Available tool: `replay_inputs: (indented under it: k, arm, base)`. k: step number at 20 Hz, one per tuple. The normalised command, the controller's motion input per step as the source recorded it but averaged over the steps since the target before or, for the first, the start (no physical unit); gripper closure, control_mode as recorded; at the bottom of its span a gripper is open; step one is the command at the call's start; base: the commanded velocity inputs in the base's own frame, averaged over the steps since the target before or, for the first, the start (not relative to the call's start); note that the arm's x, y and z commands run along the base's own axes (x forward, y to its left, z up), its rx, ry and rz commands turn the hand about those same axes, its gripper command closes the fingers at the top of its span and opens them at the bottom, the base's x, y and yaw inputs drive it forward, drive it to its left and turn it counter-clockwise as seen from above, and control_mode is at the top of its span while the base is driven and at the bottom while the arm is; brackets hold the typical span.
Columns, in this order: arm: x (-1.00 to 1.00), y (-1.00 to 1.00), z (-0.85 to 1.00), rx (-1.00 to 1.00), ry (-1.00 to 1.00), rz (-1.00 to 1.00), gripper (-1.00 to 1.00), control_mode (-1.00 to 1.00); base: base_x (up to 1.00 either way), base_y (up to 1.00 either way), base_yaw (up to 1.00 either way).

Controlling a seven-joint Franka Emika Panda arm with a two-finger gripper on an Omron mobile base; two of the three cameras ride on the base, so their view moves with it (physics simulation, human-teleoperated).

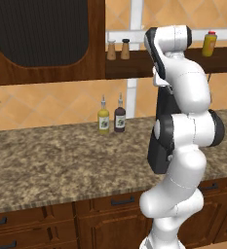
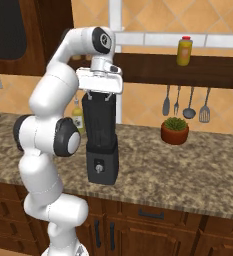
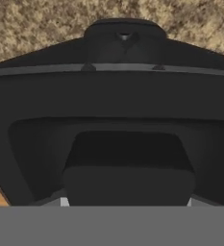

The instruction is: Close the lid blender by securely placing the lid on top.

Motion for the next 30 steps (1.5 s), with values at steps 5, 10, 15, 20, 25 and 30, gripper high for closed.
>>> replay_inputs:
  k: [5, 10, 15, 20, 25, 30]
  arm:
    - [0.0, 0.0, -0.01, 0.0, 0.0, 0.0, 1.0, -1.0]
    - [0.0, 0.0, 0.0, 0.0, 0.0, 0.0, -1.0, -1.0]
    - [0.0, 0.0, 0.02, 0.0, -0.02, 0.0, -1.0, -1.0]
    - [-0.03, 0.0, 0.07, 0.0, -0.11, 0.0, -1.0, -1.0]
    - [-0.07, 0.0, 0.04, 0.0, -0.21, 0.0, -1.0, -1.0]
    - [0.0, 0.0, -0.13, -0.01, -0.15, 0.0, -1.0, -1.0]
  base:
    - [0.0, 0.0, 0.0]
    - [0.0, 0.0, 0.0]
    - [0.0, 0.0, 0.0]
    - [0.0, 0.0, 0.0]
    - [0.0, 0.0, 0.0]
    - [0.0, 0.0, 0.0]
